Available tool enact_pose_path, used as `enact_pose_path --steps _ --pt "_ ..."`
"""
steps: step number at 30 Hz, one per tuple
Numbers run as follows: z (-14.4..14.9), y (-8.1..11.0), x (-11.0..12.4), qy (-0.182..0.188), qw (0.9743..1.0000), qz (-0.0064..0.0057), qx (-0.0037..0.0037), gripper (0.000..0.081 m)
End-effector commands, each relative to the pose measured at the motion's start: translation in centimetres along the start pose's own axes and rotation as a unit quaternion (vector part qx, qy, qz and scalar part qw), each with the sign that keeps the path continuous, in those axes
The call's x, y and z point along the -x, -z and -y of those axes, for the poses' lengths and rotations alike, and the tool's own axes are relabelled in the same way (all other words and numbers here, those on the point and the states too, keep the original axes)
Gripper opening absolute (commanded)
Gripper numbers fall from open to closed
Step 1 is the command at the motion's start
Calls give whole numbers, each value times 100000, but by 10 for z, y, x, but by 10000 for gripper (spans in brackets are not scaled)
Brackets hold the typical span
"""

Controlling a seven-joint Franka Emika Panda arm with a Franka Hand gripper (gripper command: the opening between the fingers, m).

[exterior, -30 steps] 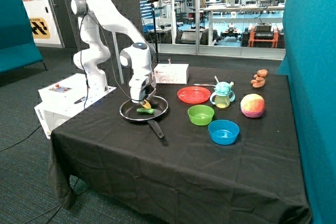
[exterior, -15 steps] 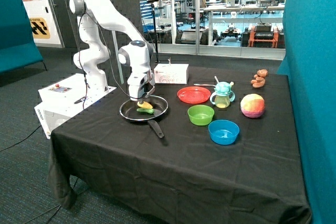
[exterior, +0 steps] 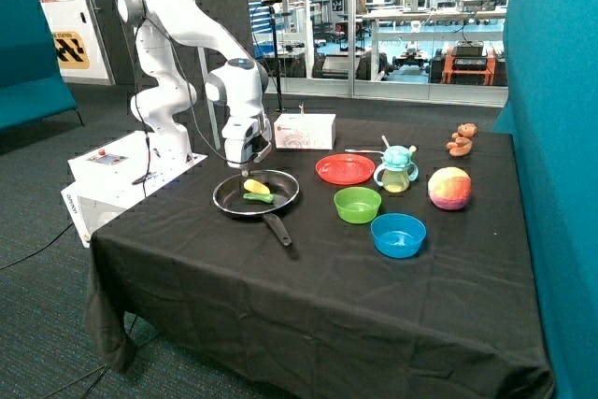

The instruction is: Cook the vegetables

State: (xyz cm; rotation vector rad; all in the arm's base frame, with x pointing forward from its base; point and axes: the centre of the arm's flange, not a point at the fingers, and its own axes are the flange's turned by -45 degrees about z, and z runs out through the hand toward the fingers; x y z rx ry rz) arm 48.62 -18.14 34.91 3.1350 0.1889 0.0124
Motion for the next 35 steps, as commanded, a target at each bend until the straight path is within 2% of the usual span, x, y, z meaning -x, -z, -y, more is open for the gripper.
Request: enact_pose_path --steps 1,14,25,35 --pt "2 20 5 373 99999 392 -68 674" --pt "28 35 23 3219 99947 390 -79 655" --pt "22 44 26 2003 99979 391 -74 650" --pt "21 48 24 3153 99949 390 -79 650"
